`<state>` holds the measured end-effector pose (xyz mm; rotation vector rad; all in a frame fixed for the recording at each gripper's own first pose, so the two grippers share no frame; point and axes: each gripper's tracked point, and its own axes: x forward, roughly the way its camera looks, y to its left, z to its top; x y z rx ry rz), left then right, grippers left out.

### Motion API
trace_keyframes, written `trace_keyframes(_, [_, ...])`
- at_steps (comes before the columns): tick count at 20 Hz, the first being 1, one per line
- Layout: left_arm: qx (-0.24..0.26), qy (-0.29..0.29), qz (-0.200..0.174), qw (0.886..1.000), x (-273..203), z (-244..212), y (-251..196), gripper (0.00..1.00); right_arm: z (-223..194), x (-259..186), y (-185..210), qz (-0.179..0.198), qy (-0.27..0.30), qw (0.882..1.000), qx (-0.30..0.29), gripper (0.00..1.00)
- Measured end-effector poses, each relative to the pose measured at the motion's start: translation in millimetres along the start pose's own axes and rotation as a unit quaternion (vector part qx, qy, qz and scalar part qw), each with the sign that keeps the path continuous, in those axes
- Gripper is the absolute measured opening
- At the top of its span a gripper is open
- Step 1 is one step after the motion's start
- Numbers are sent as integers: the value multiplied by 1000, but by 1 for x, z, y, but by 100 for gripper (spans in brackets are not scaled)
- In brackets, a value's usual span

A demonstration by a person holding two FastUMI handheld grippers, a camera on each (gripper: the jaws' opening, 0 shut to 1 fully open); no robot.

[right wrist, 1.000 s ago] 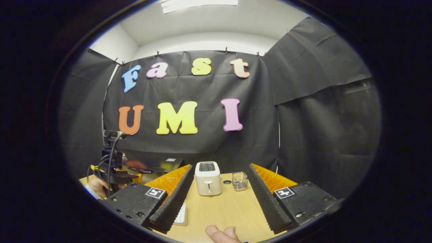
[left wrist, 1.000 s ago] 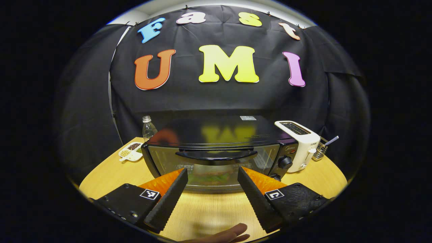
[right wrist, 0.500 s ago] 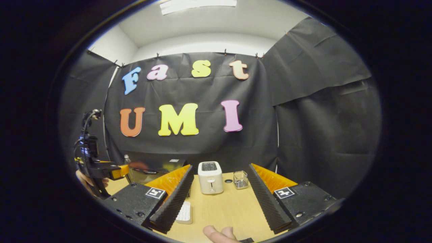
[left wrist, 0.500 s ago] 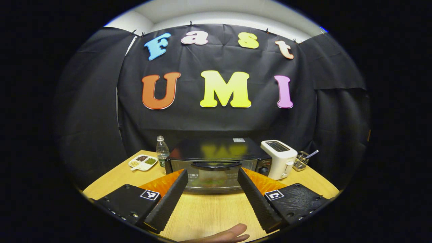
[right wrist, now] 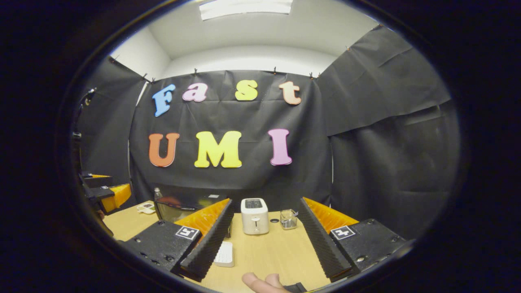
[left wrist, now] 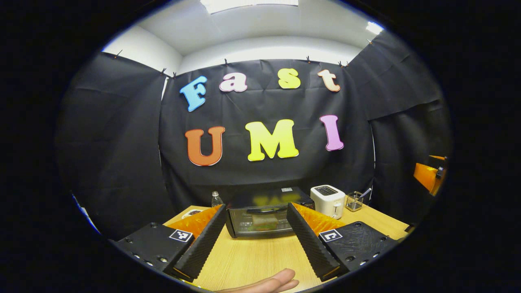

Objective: Open the electric oven with the left hand, put the food in, and close the electric oven.

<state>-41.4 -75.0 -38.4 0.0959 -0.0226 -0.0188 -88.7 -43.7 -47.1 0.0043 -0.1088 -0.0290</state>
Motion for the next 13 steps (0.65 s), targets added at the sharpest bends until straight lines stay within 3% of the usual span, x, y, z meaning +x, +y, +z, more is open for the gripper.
trace_keyframes(2, [-4,-9,-1,1000,-20,-1,-3,97,-3,-10,3,4,-1,1000,0,100])
trace_keyframes(3, [-6,-12,5,1000,-28,-2,2,97,-5,-14,6,7,-2,1000,1,94])
trace_keyframes(4, [-8,-14,13,1000,-35,-4,5,97,-6,-20,8,10,-3,1000,1,100])
trace_keyframes(11, [-52,-11,5,999,-58,-12,15,97,8,-49,8,14,-25,1000,-13,100])
trace_keyframes(12, [-54,-15,7,998,-59,-9,18,88,10,-51,8,14,-28,999,-15,100])
trace_keyframes(13, [-54,-18,6,998,-59,-9,18,96,11,-52,7,15,-29,999,-18,100])
